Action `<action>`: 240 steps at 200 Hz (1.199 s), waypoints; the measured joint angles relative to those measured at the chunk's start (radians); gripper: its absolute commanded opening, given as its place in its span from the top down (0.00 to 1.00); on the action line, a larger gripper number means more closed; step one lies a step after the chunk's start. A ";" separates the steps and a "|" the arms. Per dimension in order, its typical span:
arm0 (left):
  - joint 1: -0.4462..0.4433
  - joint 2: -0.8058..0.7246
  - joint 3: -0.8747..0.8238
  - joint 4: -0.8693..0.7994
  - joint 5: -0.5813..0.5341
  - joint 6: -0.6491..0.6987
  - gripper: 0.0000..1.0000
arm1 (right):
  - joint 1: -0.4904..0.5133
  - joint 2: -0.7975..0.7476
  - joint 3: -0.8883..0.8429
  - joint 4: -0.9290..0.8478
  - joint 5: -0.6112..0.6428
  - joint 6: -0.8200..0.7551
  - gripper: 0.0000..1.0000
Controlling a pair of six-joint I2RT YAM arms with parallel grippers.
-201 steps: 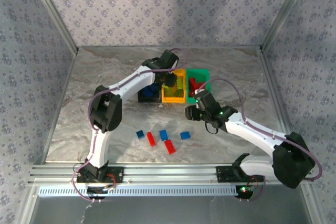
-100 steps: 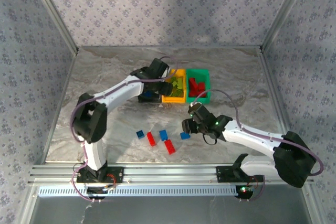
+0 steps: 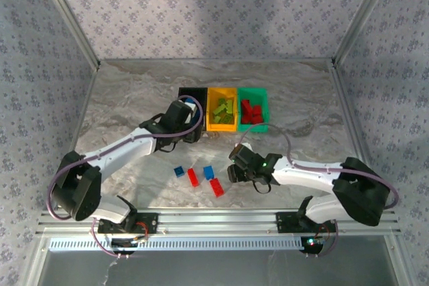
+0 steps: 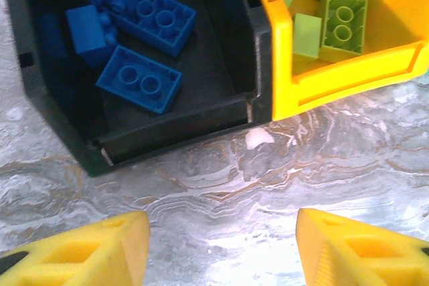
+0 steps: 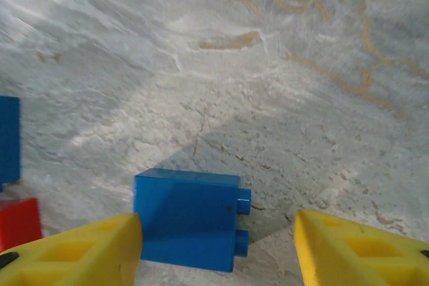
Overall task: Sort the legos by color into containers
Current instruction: Pick up the lego from the bottom-center of the table.
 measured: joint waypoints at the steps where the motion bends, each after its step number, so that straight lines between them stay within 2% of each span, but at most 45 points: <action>1: 0.000 -0.001 -0.001 0.000 -0.002 0.000 0.41 | 0.001 0.002 0.002 0.001 0.000 0.000 0.36; 52: 0.003 -0.048 -0.027 0.027 -0.099 -0.019 0.42 | 0.035 0.086 0.078 0.000 0.026 0.002 0.39; 107: 0.016 -0.090 -0.056 0.032 -0.139 -0.030 0.42 | 0.069 0.117 0.092 -0.030 0.035 0.005 0.37; 145: 0.021 -0.095 -0.066 0.032 -0.150 -0.036 0.42 | 0.078 0.153 0.121 -0.038 0.040 0.005 0.41; 195: 0.027 -0.115 -0.078 0.031 -0.152 -0.037 0.42 | 0.079 0.188 0.161 -0.093 0.069 -0.013 0.65; 240: 0.034 -0.134 -0.105 0.029 -0.153 -0.041 0.42 | 0.080 0.223 0.206 -0.059 0.040 -0.054 0.78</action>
